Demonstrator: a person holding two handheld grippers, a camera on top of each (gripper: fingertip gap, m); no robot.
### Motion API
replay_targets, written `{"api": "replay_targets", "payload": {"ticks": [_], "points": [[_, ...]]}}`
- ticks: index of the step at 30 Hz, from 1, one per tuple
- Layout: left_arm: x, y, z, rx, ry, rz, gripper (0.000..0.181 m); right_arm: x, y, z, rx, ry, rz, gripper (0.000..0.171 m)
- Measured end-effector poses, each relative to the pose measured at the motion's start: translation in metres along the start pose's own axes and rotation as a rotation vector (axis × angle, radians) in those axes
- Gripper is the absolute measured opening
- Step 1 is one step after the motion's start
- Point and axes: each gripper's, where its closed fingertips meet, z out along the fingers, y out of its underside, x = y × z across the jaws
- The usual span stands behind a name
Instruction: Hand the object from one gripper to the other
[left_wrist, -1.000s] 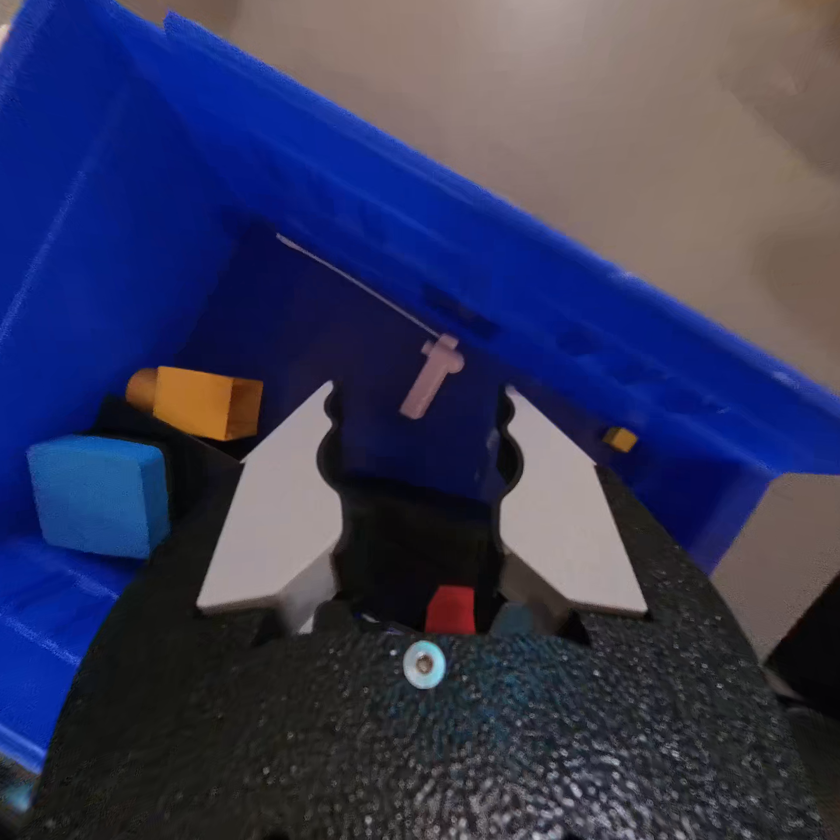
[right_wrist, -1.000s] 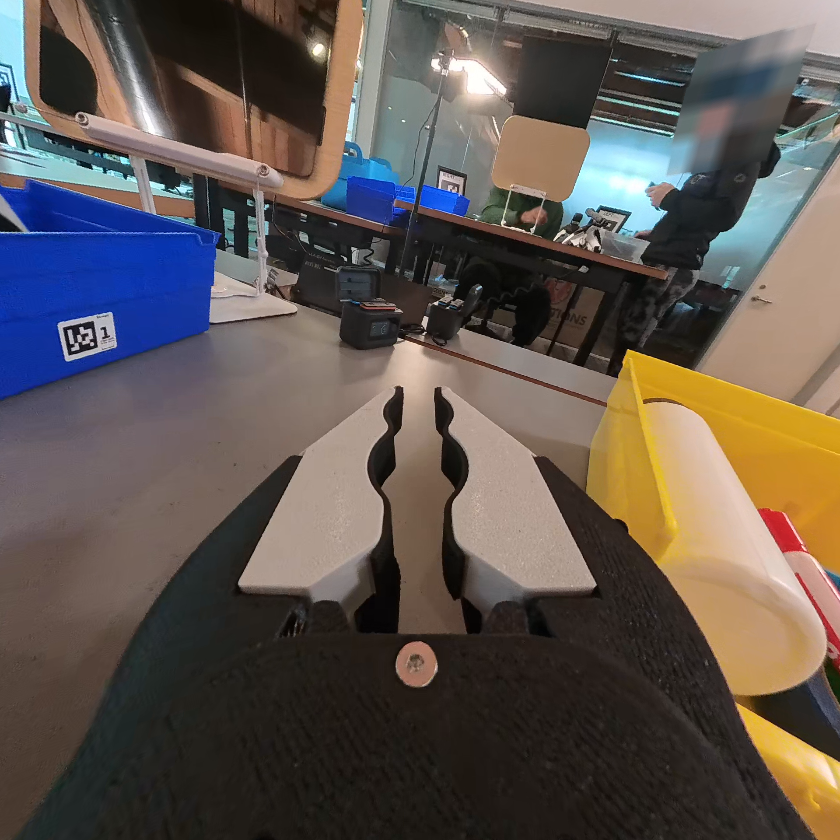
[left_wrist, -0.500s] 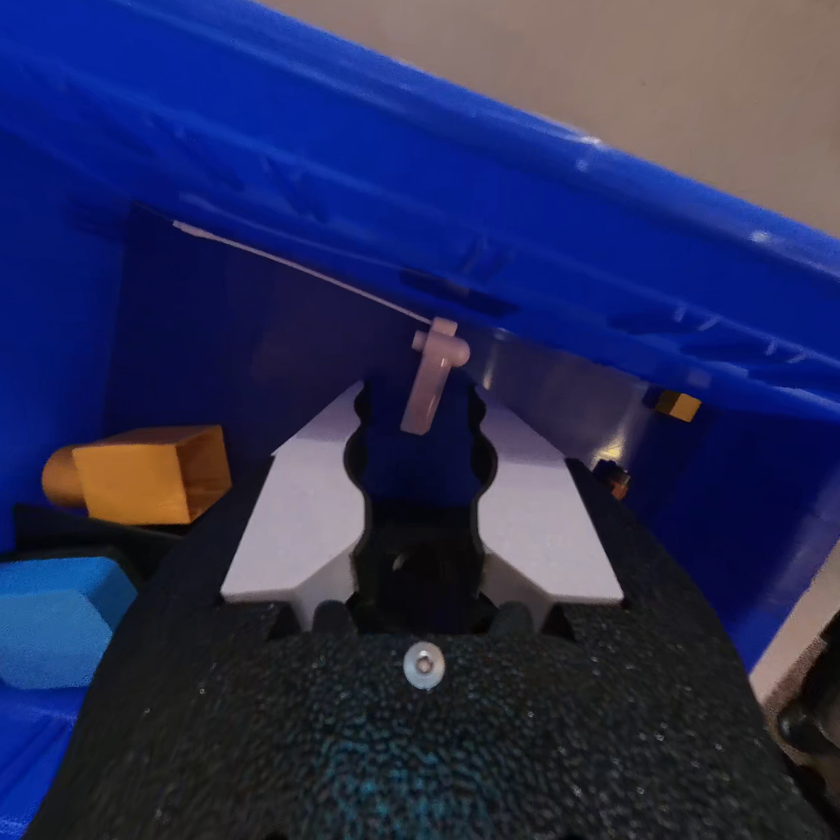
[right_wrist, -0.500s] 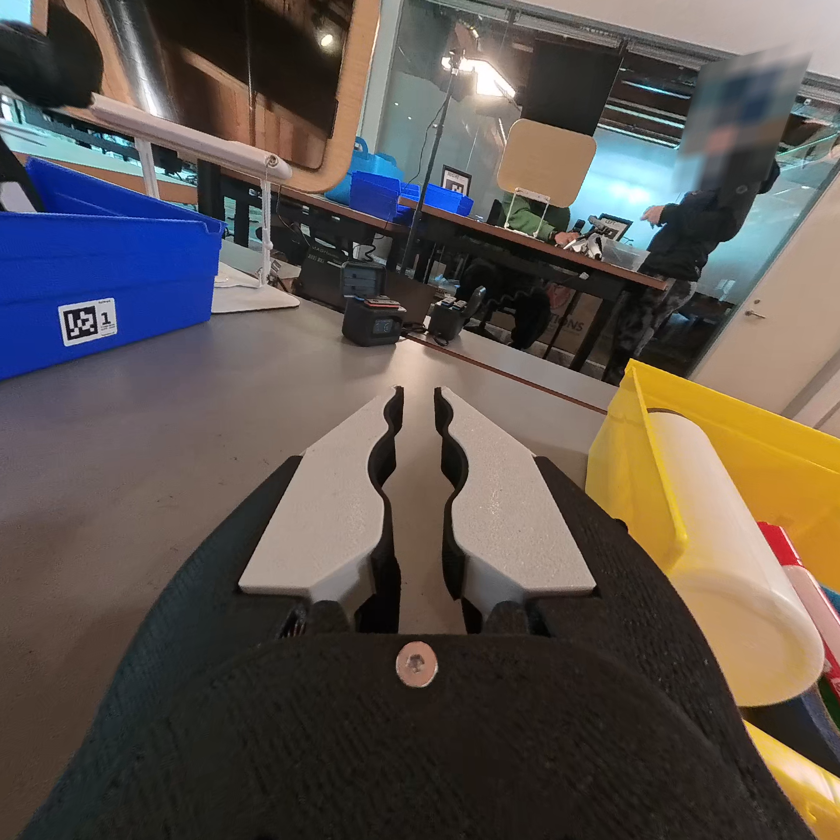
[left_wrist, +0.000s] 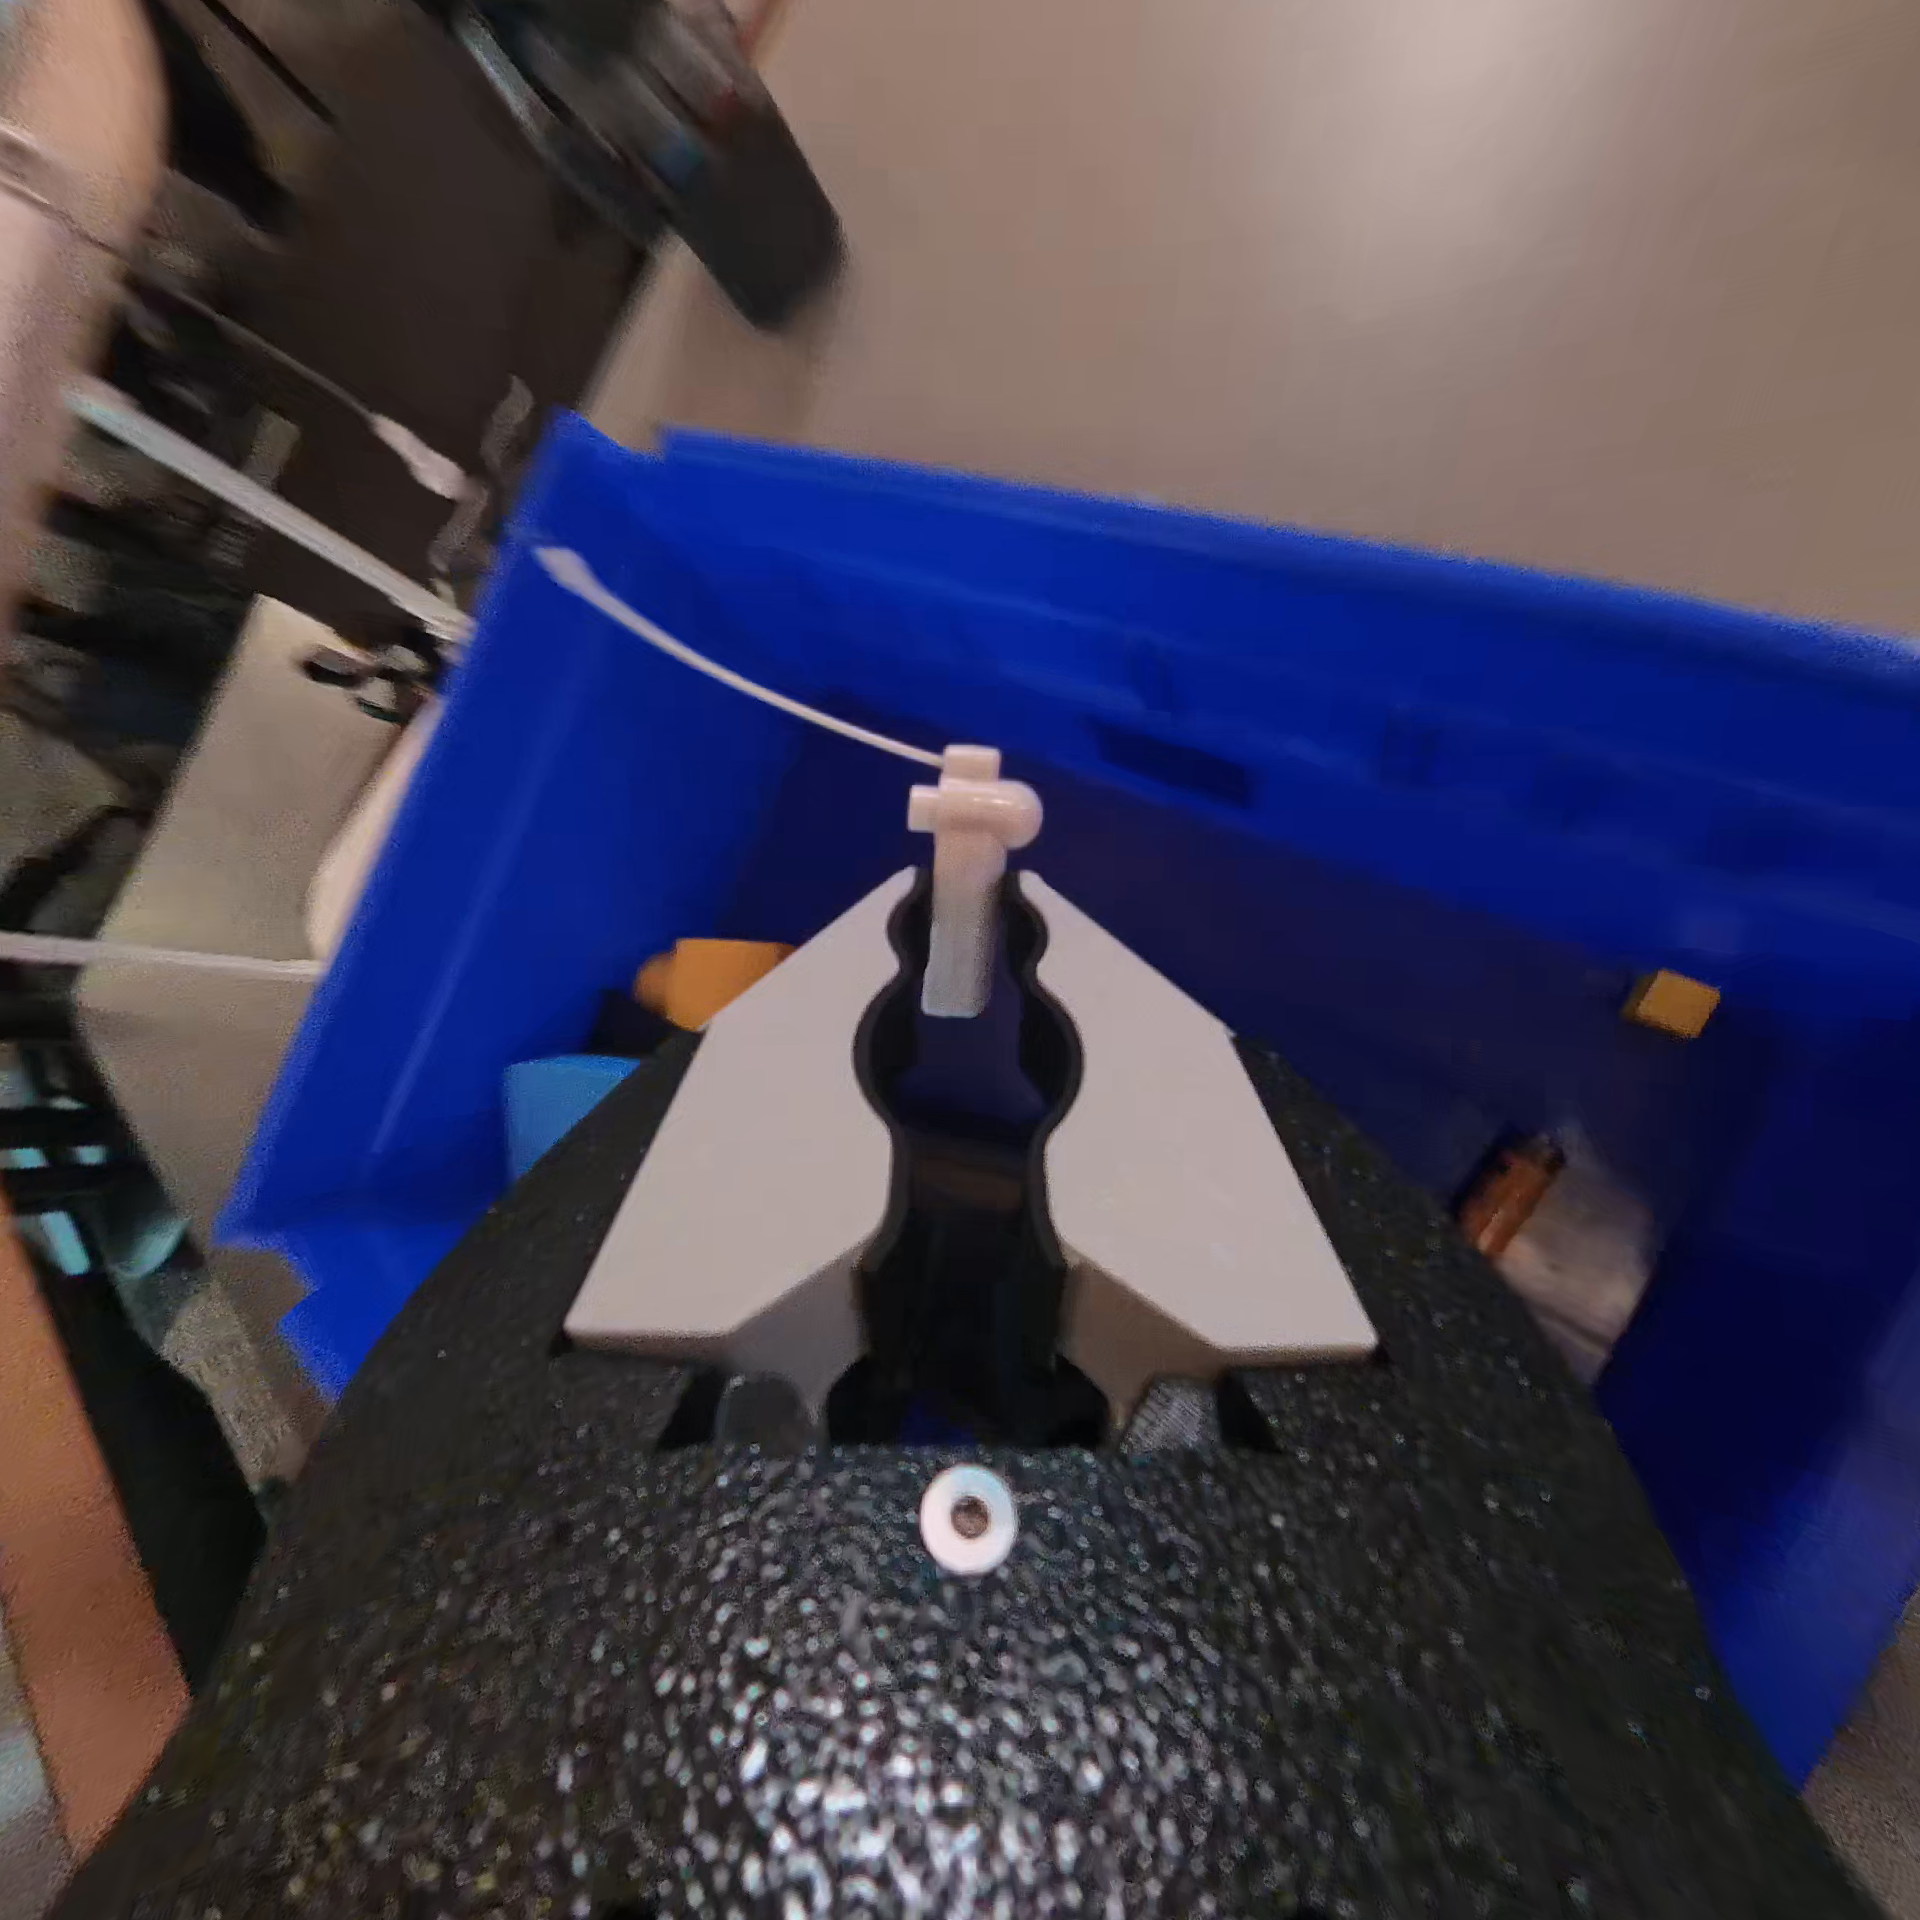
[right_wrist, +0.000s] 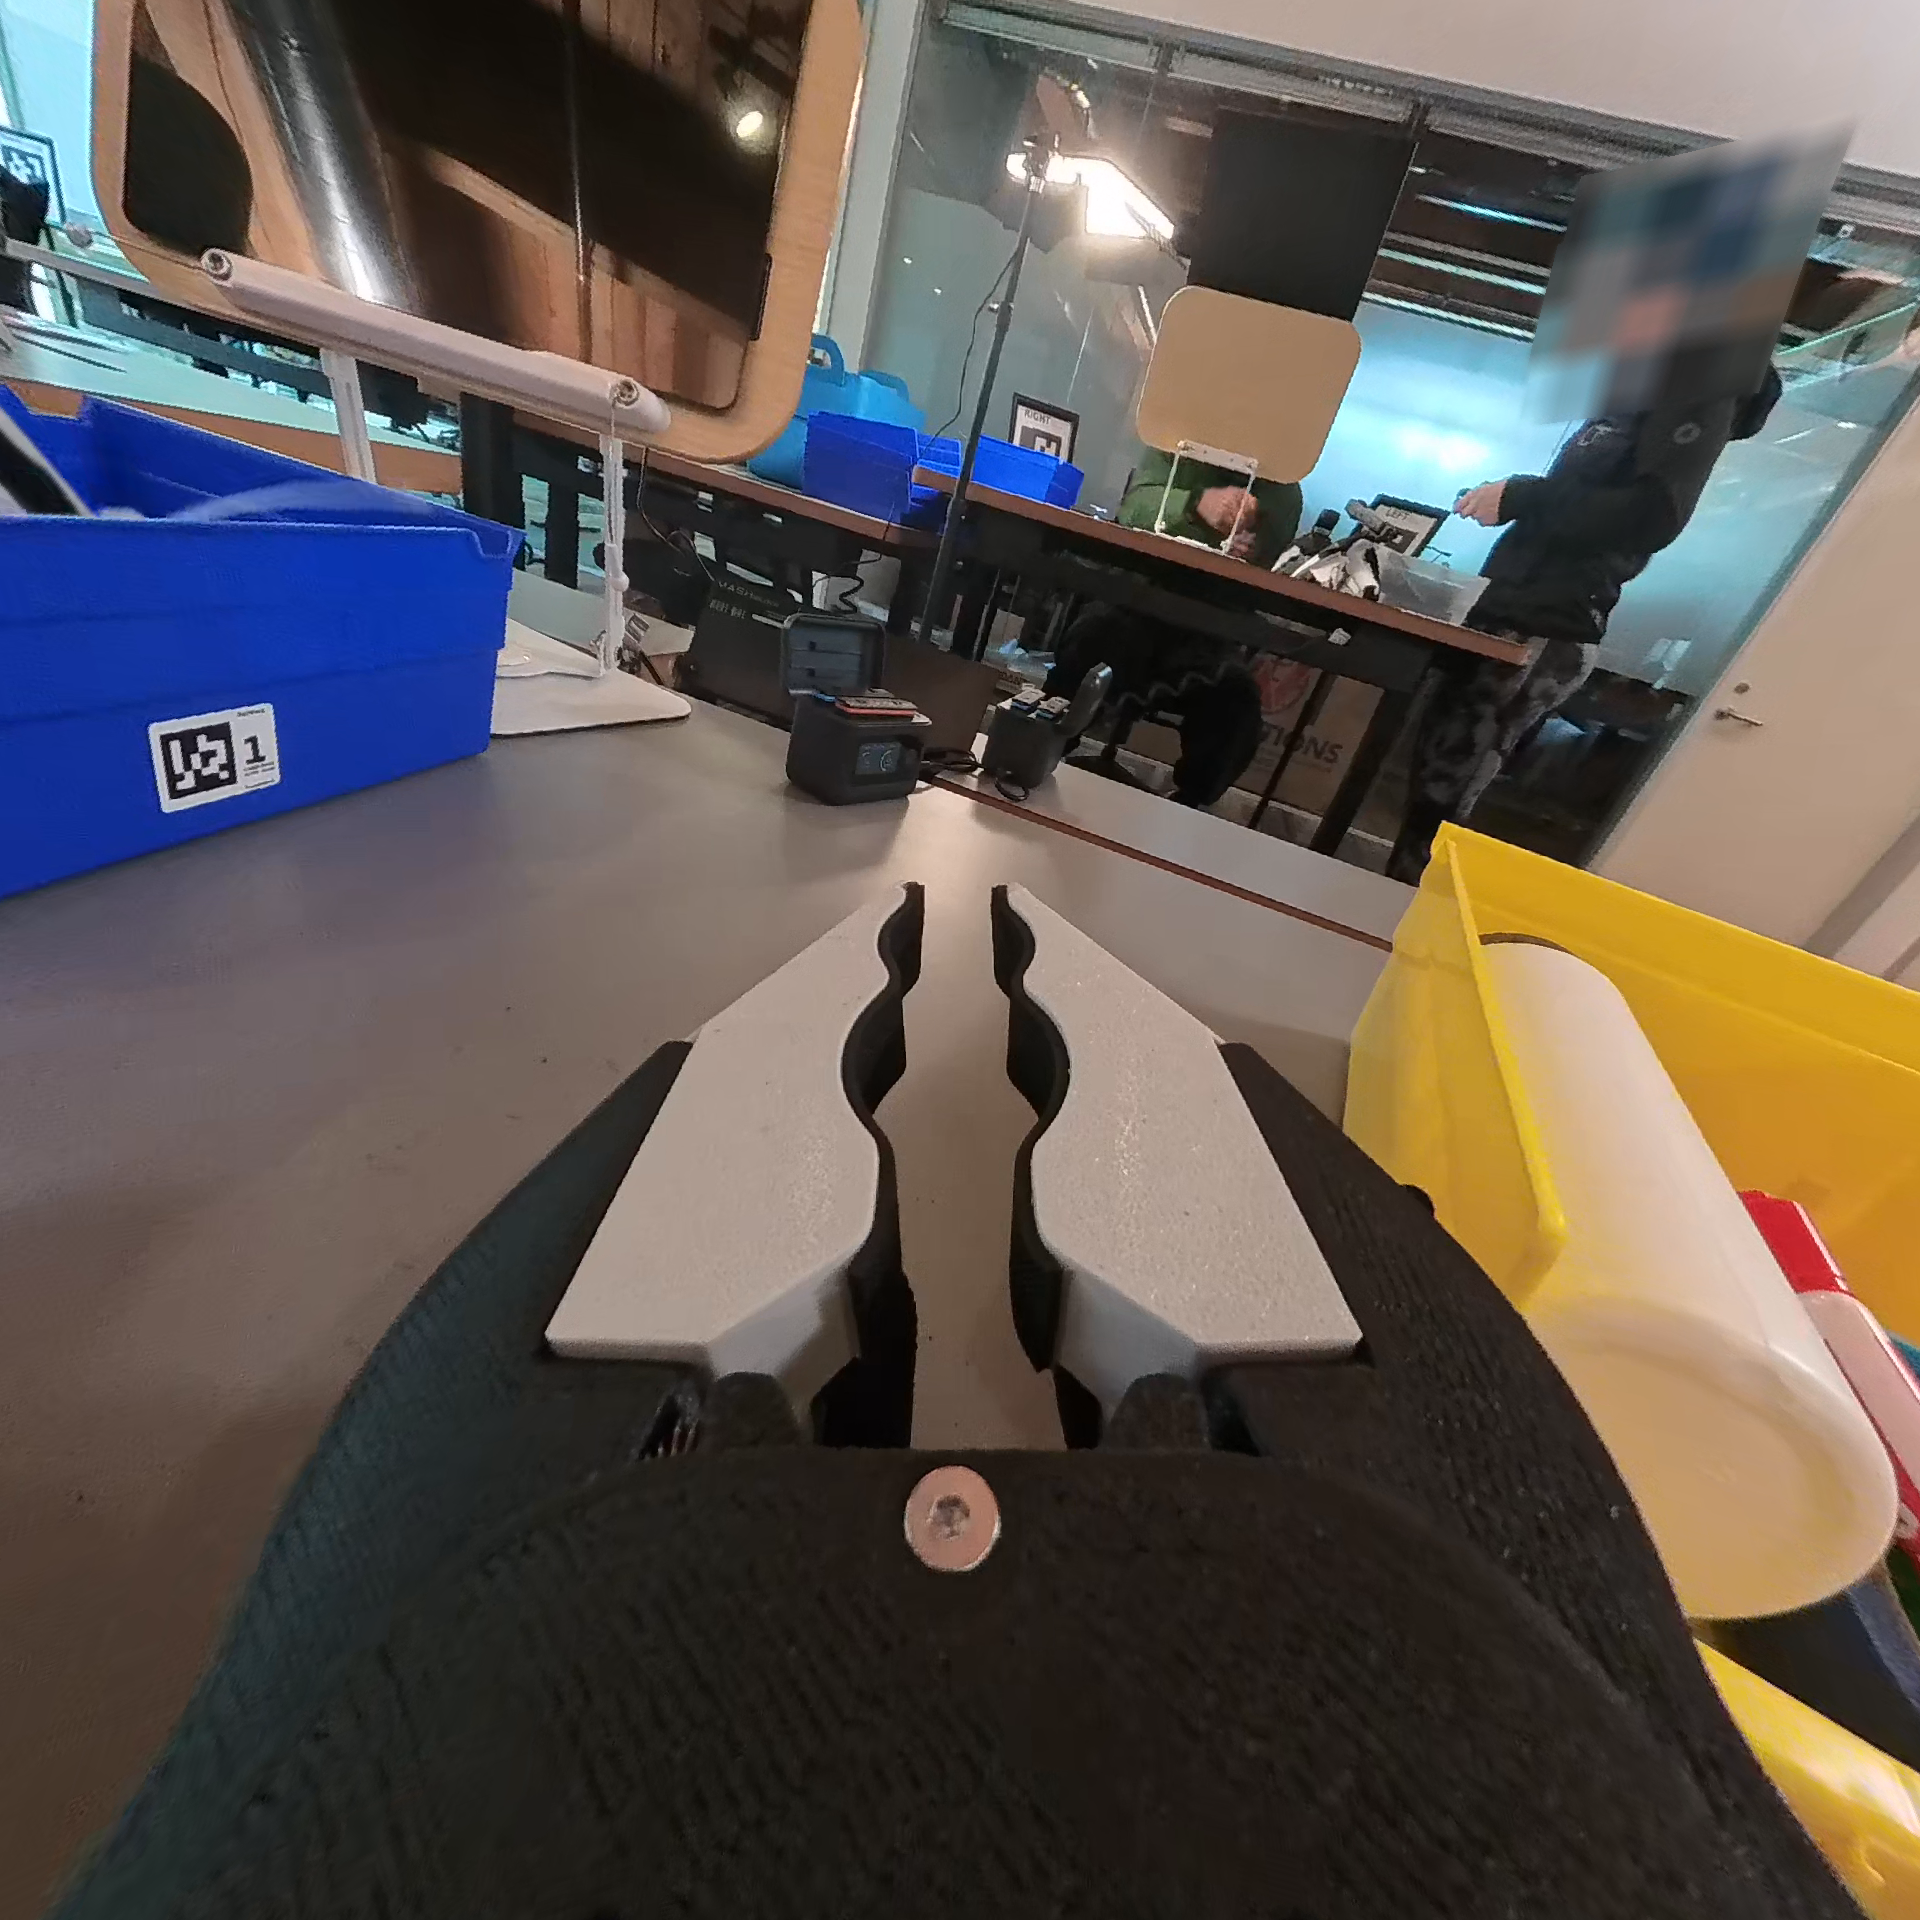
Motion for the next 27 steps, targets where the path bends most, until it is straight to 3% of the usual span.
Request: {"api": "replay_targets", "payload": {"ticks": [1,8,13,17,21,27], "points": [[-0.005,-0.008,-0.009,0.055,-0.039,-0.011,0.012,0.0,0.0,0.0,0.003,0.0,0.002,0.011],[-0.009,-0.092,-0.069,0.4,-0.209,0.006,0.012,-0.001,-0.002,-0.001,0.016,-0.001,-0.007,0.011],[0.032,-0.179,-0.087,0.613,-0.23,0.058,0.011,0.0,-0.006,-0.002,0.047,0.001,-0.015,0.011],[0.08,-0.229,-0.078,0.747,-0.25,0.032,0.011,0.007,-0.008,-0.005,0.072,0.016,-0.003,0.011],[0.121,-0.239,-0.044,0.776,-0.392,0.075,0.011,0.014,-0.012,-0.009,0.114,0.041,-0.006,0.011],[0.149,-0.208,0.013,0.688,-0.575,0.244,0.011,0.0,-0.025,-0.013,0.201,-0.045,-0.011,0.013]]}}
